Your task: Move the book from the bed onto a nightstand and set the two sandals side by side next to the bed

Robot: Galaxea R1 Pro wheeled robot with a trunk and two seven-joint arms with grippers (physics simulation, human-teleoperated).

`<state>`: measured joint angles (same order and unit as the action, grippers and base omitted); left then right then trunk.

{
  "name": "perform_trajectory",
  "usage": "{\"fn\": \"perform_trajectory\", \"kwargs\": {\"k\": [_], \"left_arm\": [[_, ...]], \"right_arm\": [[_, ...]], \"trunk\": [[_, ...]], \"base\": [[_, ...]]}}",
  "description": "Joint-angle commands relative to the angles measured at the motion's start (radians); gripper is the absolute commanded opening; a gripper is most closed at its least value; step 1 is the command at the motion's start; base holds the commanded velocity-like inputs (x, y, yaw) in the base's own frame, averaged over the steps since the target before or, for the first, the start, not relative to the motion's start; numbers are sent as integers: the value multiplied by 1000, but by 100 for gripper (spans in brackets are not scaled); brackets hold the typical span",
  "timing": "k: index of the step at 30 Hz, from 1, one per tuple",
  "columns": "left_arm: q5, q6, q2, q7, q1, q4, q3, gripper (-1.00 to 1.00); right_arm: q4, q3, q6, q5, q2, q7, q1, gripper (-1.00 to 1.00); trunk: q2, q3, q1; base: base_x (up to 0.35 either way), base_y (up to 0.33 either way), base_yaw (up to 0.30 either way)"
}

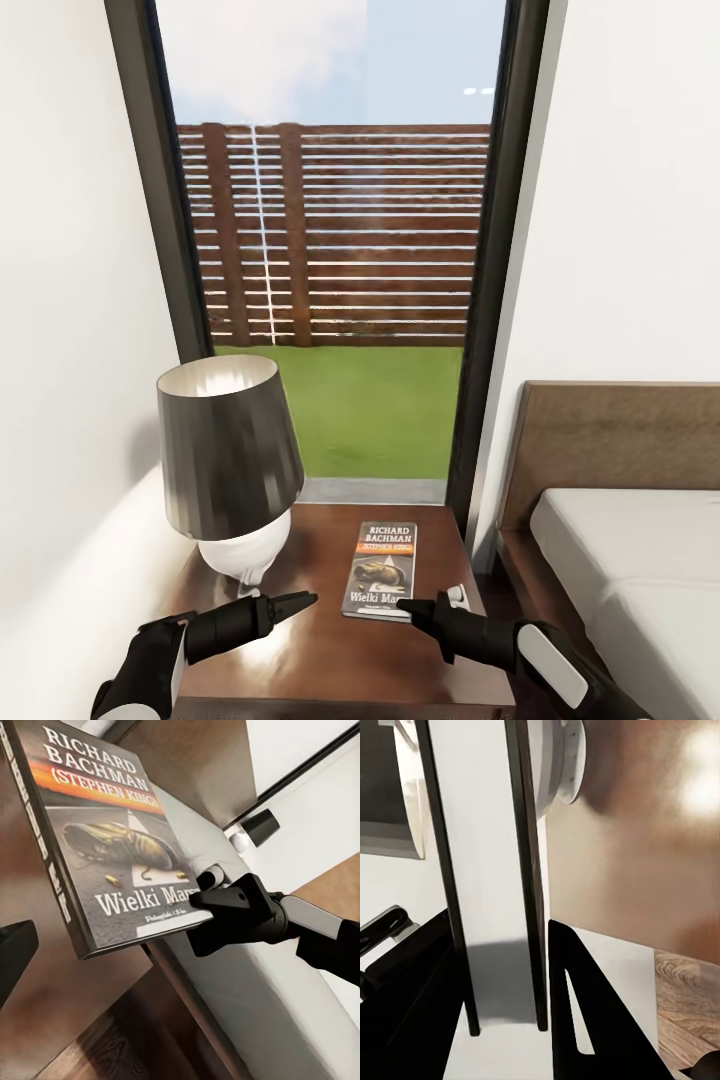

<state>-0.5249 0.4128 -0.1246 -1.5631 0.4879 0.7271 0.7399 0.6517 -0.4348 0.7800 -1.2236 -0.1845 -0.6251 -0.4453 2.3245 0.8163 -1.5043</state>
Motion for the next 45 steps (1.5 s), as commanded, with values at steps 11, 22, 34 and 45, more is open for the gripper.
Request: {"fn": "perform_trajectory", "kwargs": {"k": [11,22,34,45], "left_arm": [[-10,11,-2,-8,1,1,6,100],[-10,11,-3,-8,1,1,6,100],[-10,10,-3,-8,1,1,7,100],[-10,11,-3,-8,1,1,6,100]], "right_arm": [[0,-4,1,-4,-1,-2,-1,-100],[0,-4,0,-4,-1,-3,-1,-100],[0,-4,0,-4,-1,-2,-1,-100],[0,-4,0,-4,-1,-4,-1,-100]], "trunk": [[50,23,-27],[92,42,-50],[148,67,-80],[176,83,-96]], "base": [[0,0,0],[0,0,0],[0,0,0],[0,0,0]]}}
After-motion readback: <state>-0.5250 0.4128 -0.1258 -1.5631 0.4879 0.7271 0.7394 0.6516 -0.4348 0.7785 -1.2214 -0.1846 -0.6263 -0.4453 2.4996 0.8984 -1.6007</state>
